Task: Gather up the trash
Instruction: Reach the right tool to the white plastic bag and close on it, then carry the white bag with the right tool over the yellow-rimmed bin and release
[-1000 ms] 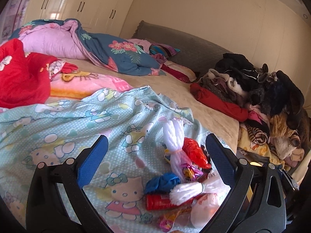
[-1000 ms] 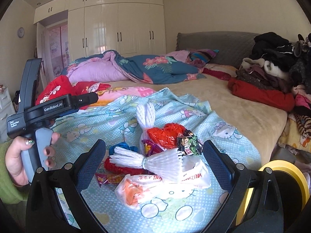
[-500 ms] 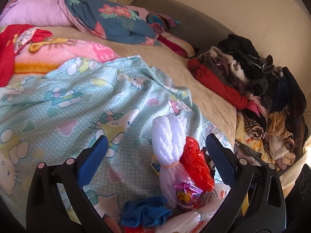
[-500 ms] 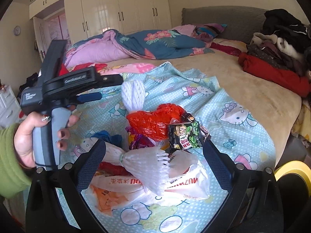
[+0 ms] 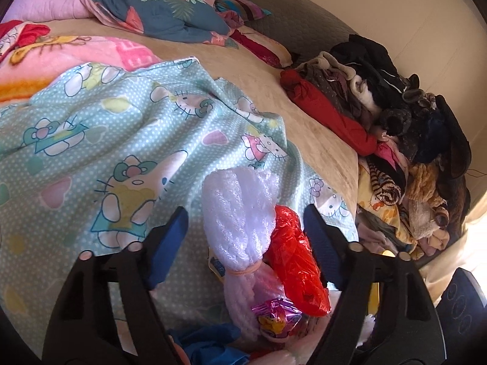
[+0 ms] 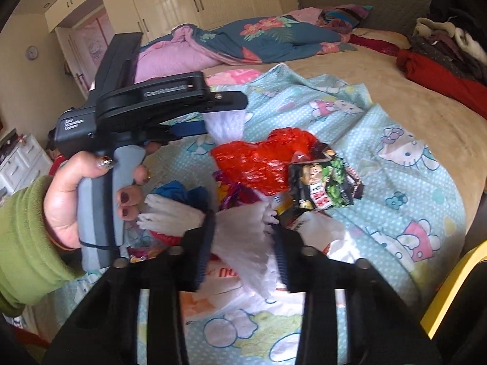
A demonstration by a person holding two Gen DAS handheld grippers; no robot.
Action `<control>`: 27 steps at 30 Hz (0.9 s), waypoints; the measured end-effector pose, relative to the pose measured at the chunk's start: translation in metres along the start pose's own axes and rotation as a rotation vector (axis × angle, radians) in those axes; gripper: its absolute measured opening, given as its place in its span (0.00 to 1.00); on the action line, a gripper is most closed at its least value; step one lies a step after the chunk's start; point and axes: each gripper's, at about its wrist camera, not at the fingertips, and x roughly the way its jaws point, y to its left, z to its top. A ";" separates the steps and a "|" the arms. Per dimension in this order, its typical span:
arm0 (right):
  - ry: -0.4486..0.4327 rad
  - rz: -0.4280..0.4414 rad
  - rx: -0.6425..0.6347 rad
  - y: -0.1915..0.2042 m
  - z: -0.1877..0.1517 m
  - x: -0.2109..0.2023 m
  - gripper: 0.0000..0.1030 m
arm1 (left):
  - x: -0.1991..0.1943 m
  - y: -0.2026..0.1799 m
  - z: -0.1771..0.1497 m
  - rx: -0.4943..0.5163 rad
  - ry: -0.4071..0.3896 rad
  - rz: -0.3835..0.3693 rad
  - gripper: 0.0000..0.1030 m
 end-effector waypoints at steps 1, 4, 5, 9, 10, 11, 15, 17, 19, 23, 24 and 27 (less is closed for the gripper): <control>-0.004 -0.001 -0.008 0.002 -0.001 -0.002 0.20 | 0.000 -0.001 0.000 0.004 -0.002 -0.001 0.48; -0.047 0.009 -0.021 0.009 -0.003 -0.014 0.15 | -0.004 -0.005 -0.002 0.019 -0.016 -0.002 0.26; -0.069 0.016 -0.021 0.010 -0.003 -0.020 0.15 | -0.008 -0.008 -0.003 0.028 -0.030 0.001 0.24; -0.135 0.042 -0.025 0.016 -0.002 -0.043 0.15 | -0.032 -0.020 -0.003 0.063 -0.106 -0.011 0.21; -0.152 0.050 -0.025 0.016 -0.001 -0.049 0.14 | -0.038 -0.023 -0.003 0.071 -0.127 -0.011 0.21; -0.164 0.057 -0.023 0.017 0.002 -0.053 0.14 | -0.045 -0.026 -0.002 0.076 -0.150 -0.013 0.21; -0.219 0.065 -0.024 0.020 0.005 -0.075 0.14 | -0.077 -0.038 0.005 0.087 -0.243 -0.023 0.21; -0.248 0.064 -0.025 0.022 0.005 -0.088 0.14 | -0.090 -0.043 0.010 0.091 -0.279 -0.025 0.21; -0.275 0.054 -0.022 0.021 0.006 -0.099 0.14 | -0.102 -0.048 0.013 0.095 -0.313 -0.021 0.21; -0.317 0.034 -0.013 0.013 0.006 -0.122 0.14 | -0.121 -0.059 0.017 0.110 -0.362 -0.025 0.21; -0.325 0.029 -0.009 0.011 0.006 -0.126 0.14 | -0.125 -0.063 0.018 0.114 -0.371 -0.025 0.21; -0.353 0.002 0.010 0.000 0.002 -0.142 0.14 | -0.131 -0.070 0.017 0.119 -0.382 -0.033 0.21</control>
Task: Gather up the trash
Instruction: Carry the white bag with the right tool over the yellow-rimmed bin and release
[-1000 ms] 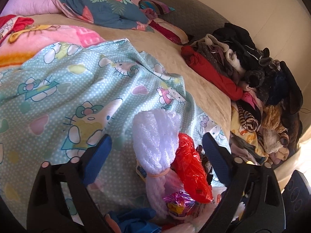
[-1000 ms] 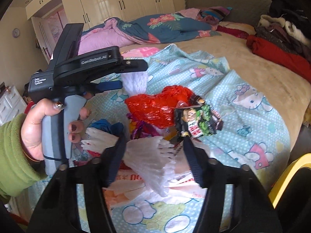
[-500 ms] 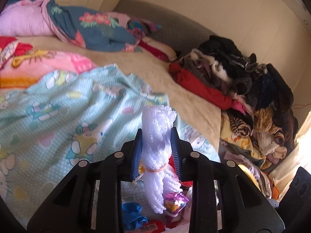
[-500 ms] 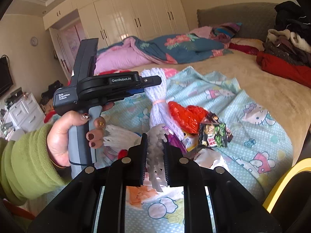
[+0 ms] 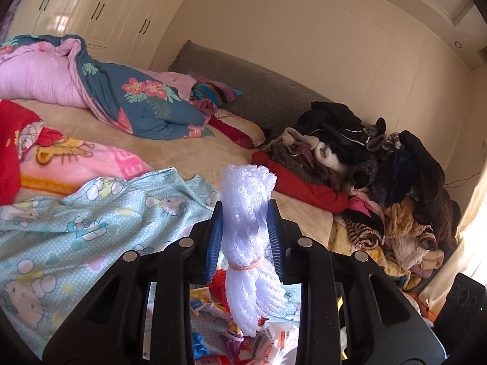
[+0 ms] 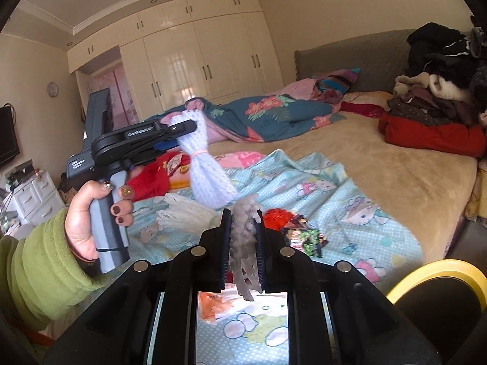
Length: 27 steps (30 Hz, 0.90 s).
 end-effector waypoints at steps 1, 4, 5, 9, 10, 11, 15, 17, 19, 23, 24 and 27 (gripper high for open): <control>-0.011 -0.011 0.006 -0.004 0.001 -0.006 0.14 | -0.001 -0.002 0.000 0.002 -0.004 -0.001 0.21; -0.040 -0.045 0.025 -0.016 0.003 -0.021 0.14 | -0.004 -0.011 -0.001 0.007 -0.013 -0.011 0.21; -0.046 -0.059 0.029 -0.019 0.003 -0.025 0.14 | -0.005 -0.013 -0.001 0.007 -0.014 -0.016 0.21; -0.064 -0.108 0.062 -0.035 0.001 -0.044 0.14 | -0.002 -0.029 -0.006 0.015 -0.004 -0.041 0.21; -0.068 -0.121 0.072 -0.040 0.000 -0.049 0.14 | -0.002 -0.032 -0.008 0.015 -0.002 -0.047 0.21; -0.069 -0.131 0.077 -0.043 -0.002 -0.052 0.14 | -0.001 -0.037 -0.010 0.017 0.001 -0.051 0.21; -0.079 -0.174 0.098 -0.058 -0.006 -0.071 0.14 | 0.003 -0.054 -0.018 0.029 0.014 -0.070 0.21; -0.087 -0.193 0.118 -0.066 -0.008 -0.080 0.14 | 0.005 -0.063 -0.022 0.033 0.022 -0.081 0.21; -0.100 -0.213 0.139 -0.074 -0.011 -0.091 0.14 | 0.008 -0.072 -0.026 0.044 0.029 -0.092 0.21; -0.120 -0.263 0.179 -0.091 -0.016 -0.110 0.14 | 0.012 -0.088 -0.035 0.059 0.049 -0.114 0.21; -0.125 -0.276 0.187 -0.094 -0.018 -0.115 0.14 | 0.014 -0.092 -0.038 0.063 0.058 -0.119 0.21; -0.135 -0.308 0.223 -0.107 -0.022 -0.128 0.14 | 0.019 -0.105 -0.047 0.081 0.078 -0.132 0.21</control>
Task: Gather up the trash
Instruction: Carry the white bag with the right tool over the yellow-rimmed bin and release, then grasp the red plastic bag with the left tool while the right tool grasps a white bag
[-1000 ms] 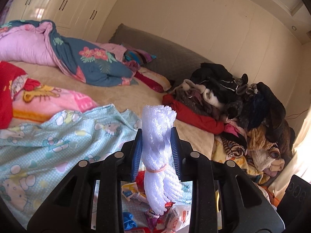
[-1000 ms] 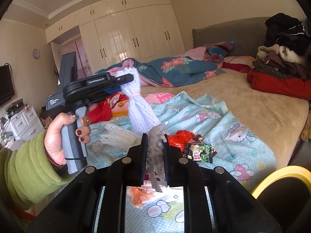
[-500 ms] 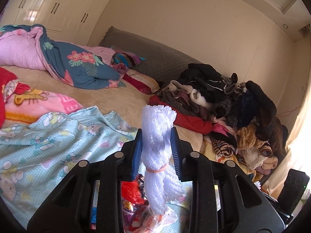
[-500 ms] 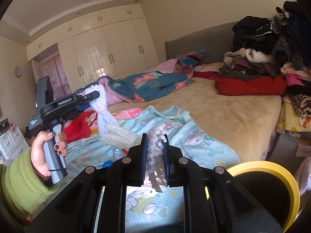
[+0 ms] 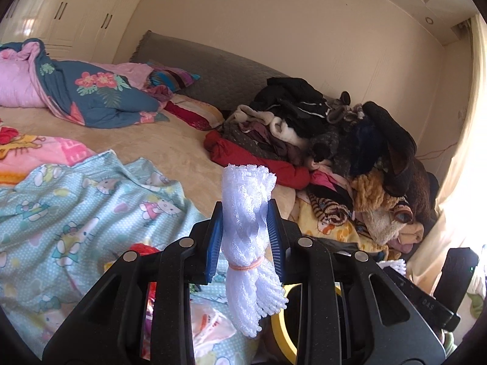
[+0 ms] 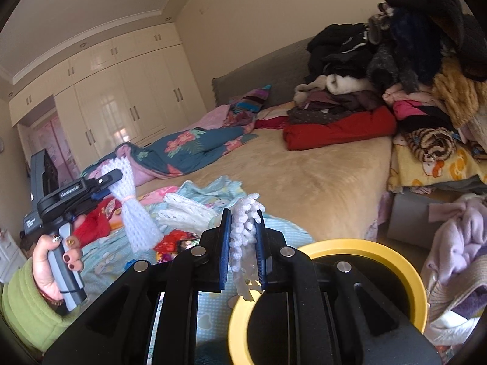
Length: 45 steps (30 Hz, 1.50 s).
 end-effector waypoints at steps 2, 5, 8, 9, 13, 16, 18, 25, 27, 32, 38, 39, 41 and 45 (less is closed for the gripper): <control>-0.003 -0.027 0.009 -0.009 0.000 -0.004 0.14 | 0.005 -0.008 -0.006 0.007 0.018 -0.014 0.21; -0.001 -0.058 0.024 -0.019 -0.001 -0.008 0.14 | 0.012 -0.019 -0.015 0.018 0.042 -0.032 0.21; 0.013 -0.092 0.055 -0.031 -0.003 -0.009 0.14 | 0.018 -0.028 -0.023 0.027 0.061 -0.046 0.21; 0.019 -0.102 0.065 -0.036 -0.004 -0.009 0.14 | 0.020 -0.032 -0.026 0.032 0.068 -0.049 0.21; 0.043 -0.140 0.110 -0.051 -0.008 -0.008 0.14 | 0.029 -0.045 -0.036 0.050 0.096 -0.068 0.21; 0.067 -0.162 0.134 -0.061 -0.012 -0.005 0.14 | 0.036 -0.053 -0.043 0.062 0.116 -0.079 0.21; 0.086 -0.181 0.150 -0.068 -0.016 -0.003 0.14 | 0.039 -0.058 -0.048 0.068 0.128 -0.085 0.21; 0.141 -0.218 0.233 -0.090 -0.028 0.003 0.14 | 0.056 -0.078 -0.072 0.100 0.190 -0.113 0.21; 0.148 -0.227 0.246 -0.095 -0.030 0.004 0.14 | 0.062 -0.082 -0.079 0.107 0.208 -0.124 0.21; 0.175 -0.244 0.268 -0.104 -0.036 0.008 0.14 | 0.076 -0.094 -0.096 0.126 0.246 -0.144 0.21; 0.194 -0.247 0.314 -0.113 -0.039 0.012 0.37 | 0.088 -0.099 -0.115 0.136 0.294 -0.169 0.50; 0.191 -0.254 0.314 -0.114 -0.040 0.012 0.48 | 0.088 -0.096 -0.116 0.132 0.297 -0.168 0.56; 0.183 -0.259 0.317 -0.115 -0.039 0.012 0.50 | 0.086 -0.094 -0.117 0.129 0.292 -0.149 0.76; 0.157 -0.254 0.303 -0.110 -0.038 0.010 0.59 | 0.077 -0.082 -0.113 0.121 0.264 -0.108 0.89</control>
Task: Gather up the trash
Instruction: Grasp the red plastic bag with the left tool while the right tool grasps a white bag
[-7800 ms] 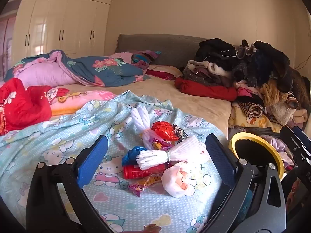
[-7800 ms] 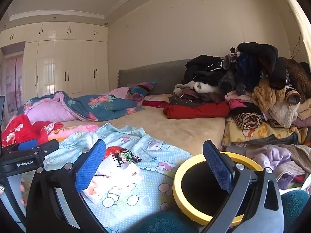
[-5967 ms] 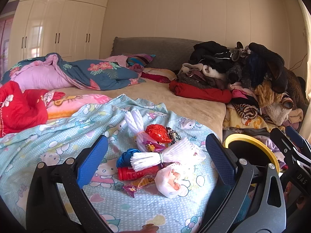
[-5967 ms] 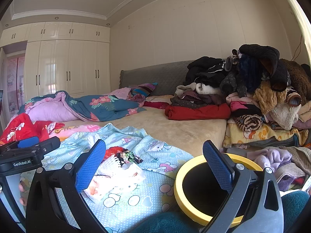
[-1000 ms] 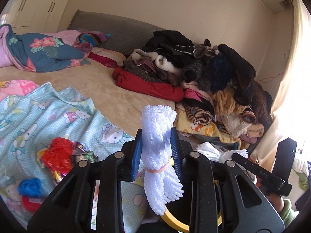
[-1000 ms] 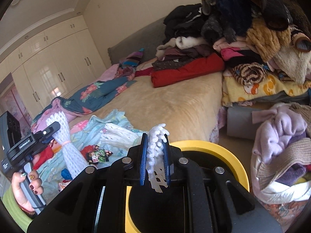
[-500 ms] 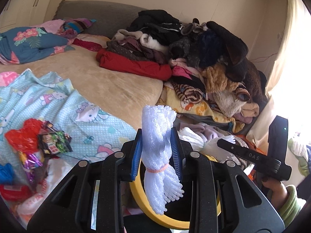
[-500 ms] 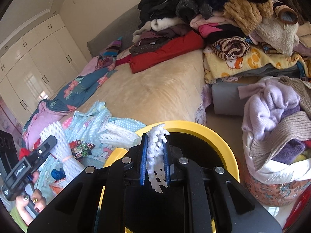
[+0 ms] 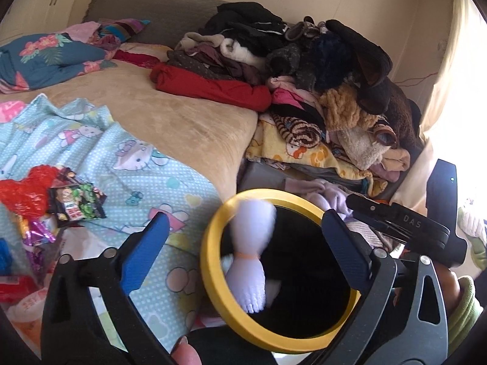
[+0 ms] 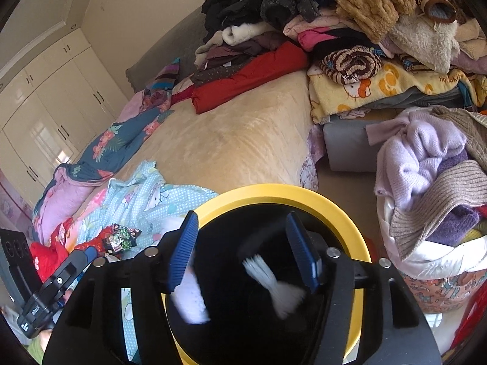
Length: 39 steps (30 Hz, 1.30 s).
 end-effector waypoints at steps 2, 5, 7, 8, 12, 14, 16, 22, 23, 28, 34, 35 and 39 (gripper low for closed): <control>-0.018 0.005 -0.022 0.007 0.000 -0.002 0.62 | -0.005 0.004 0.001 0.000 -0.013 0.021 0.89; -0.050 0.020 -0.068 0.021 0.000 -0.006 0.68 | -0.016 0.011 0.003 0.004 -0.040 0.061 0.89; -0.070 0.032 -0.100 0.032 -0.001 -0.009 0.70 | -0.022 0.016 0.005 0.005 -0.057 0.084 0.89; -0.079 0.040 -0.113 0.037 -0.001 -0.010 0.70 | -0.025 0.018 0.005 0.003 -0.065 0.093 0.89; -0.098 0.070 -0.146 0.056 -0.005 -0.011 0.74 | -0.037 0.032 0.010 -0.013 -0.096 0.127 0.89; -0.098 0.085 -0.157 0.064 -0.007 -0.011 0.74 | -0.041 0.038 0.012 -0.019 -0.109 0.138 0.89; -0.100 0.094 -0.167 0.073 -0.009 -0.010 0.74 | -0.045 0.045 0.016 -0.029 -0.121 0.149 0.89; -0.112 0.128 -0.198 0.097 -0.016 -0.010 0.78 | -0.059 0.066 0.024 -0.061 -0.154 0.185 0.89; -0.111 0.137 -0.199 0.100 -0.017 -0.010 0.78 | -0.061 0.069 0.024 -0.066 -0.158 0.190 0.89; -0.098 0.159 -0.225 0.120 -0.024 -0.006 0.81 | -0.072 0.088 0.030 -0.097 -0.183 0.224 0.89; -0.058 0.185 -0.271 0.149 -0.038 0.005 0.82 | -0.084 0.113 0.035 -0.138 -0.204 0.260 0.89; -0.053 0.189 -0.278 0.154 -0.040 0.007 0.82 | -0.085 0.116 0.035 -0.144 -0.206 0.264 0.89; -0.030 0.204 -0.310 0.176 -0.050 0.015 0.84 | -0.091 0.133 0.036 -0.175 -0.213 0.284 0.89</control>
